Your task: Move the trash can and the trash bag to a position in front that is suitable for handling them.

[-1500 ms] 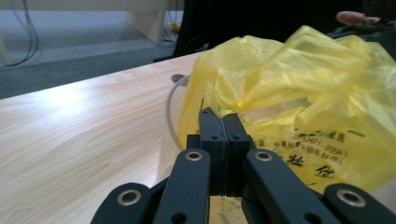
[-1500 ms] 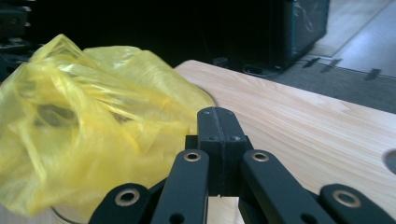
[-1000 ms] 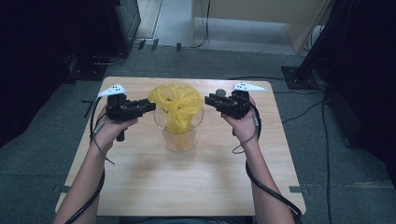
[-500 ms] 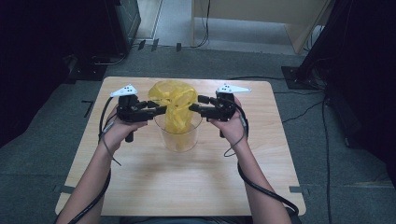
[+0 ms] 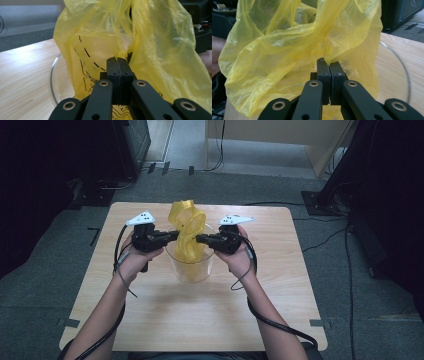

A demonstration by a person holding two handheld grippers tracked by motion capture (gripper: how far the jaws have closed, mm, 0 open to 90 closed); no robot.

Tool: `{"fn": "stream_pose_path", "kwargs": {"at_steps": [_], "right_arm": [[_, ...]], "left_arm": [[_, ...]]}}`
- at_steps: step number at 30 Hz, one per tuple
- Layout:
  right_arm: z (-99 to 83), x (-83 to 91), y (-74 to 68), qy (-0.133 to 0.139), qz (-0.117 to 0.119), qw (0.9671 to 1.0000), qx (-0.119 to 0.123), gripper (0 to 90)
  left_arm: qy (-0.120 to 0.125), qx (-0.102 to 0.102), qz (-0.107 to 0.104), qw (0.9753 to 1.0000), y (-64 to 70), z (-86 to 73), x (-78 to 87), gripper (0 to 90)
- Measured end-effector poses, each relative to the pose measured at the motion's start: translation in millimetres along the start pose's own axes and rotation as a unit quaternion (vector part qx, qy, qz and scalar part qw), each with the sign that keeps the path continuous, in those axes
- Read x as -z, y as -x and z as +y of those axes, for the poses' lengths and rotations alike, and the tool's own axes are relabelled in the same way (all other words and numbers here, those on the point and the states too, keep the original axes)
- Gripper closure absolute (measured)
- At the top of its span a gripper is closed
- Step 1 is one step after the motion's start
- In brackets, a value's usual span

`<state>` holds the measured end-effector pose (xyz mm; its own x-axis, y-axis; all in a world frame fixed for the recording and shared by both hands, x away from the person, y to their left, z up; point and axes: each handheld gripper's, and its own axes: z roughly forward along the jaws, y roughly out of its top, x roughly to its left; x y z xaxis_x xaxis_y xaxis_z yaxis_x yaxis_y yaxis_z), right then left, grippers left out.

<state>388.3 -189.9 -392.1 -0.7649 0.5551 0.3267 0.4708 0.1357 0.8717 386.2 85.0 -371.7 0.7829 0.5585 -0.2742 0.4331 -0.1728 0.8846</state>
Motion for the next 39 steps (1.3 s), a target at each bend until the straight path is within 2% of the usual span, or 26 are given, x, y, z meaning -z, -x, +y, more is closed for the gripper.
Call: {"fn": "stream_pose_path", "kwargs": {"at_steps": [4,9,15,20,24,27,29,30,31,33,34,35,36,37,39], "right_arm": [[2.7,11.8,4.1,0.001,-0.015,0.9999,0.001,90.0],[5.6,35.5,14.5,0.013,-0.030,0.9994,-0.012,90.0],[3.1,61.2,29.6,0.013,-0.042,0.9985,-0.031,90.0],[-2.7,70.4,35.6,-0.012,-0.062,0.9976,-0.027,90.0],[-6.8,75.8,40.1,-0.024,-0.064,0.9973,-0.028,90.0],[-7.5,79.9,41.8,-0.027,-0.073,0.9966,-0.027,90.0],[-7.3,81.0,41.9,-0.033,-0.090,0.9952,-0.018,90.0],[-7.3,80.8,41.3,-0.031,-0.089,0.9955,-0.015,89.4],[-7.1,80.5,40.4,-0.025,-0.088,0.9958,-0.007,81.9],[-5.5,79.9,39.4,-0.017,-0.071,0.9973,-0.011,69.3],[-4.8,79.4,38.6,-0.014,-0.061,0.9979,-0.014,61.8],[-4.8,79.4,38.6,-0.014,-0.061,0.9979,-0.014,61.8],[-4.3,79.4,37.4,-0.011,-0.058,0.9982,-0.005,56.3],[-3.4,79.4,36.2,-0.007,-0.059,0.9982,0.006,49.9],[-1.4,80.4,34.1,0.005,-0.051,0.9986,0.016,43.5]], "left_arm": [[0.001,0.009,0.010,0.9999,-9.1,-3.0,11.5,90.0],[0.004,0.029,0.027,0.9992,-24.3,-9.7,31.7,90.0],[-0.010,0.048,0.039,0.9980,-40.3,-20.2,47.1,90.0],[-0.022,0.056,0.050,0.9970,-48.7,-26.9,51.8,90.0],[-0.020,0.067,0.054,0.9961,-54.2,-30.5,55.7,90.0],[-0.022,0.065,0.055,0.9961,-55.1,-30.5,58.2,90.0],[-0.020,0.066,0.056,0.9960,-54.8,-30.5,57.7,90.0],[-0.019,0.062,0.057,0.9963,-53.4,-30.8,56.4,90.0],[-0.018,0.057,0.051,0.9969,-52.3,-30.9,55.0,90.0],[-0.002,0.039,0.051,0.9980,-49.1,-30.3,52.8,76.4],[0.005,0.030,0.049,0.9984,-47.5,-29.5,52.7,72.5],[0.005,0.030,0.049,0.9984,-47.5,-29.5,52.7,67.7],[0.014,0.022,0.046,0.9986,-45.7,-28.1,52.8,67.7],[0.021,0.016,0.042,0.9988,-43.9,-26.8,53.3,62.8],[0.027,0.003,0.036,0.9990,-40.3,-24.4,54.7,56.5]]}}
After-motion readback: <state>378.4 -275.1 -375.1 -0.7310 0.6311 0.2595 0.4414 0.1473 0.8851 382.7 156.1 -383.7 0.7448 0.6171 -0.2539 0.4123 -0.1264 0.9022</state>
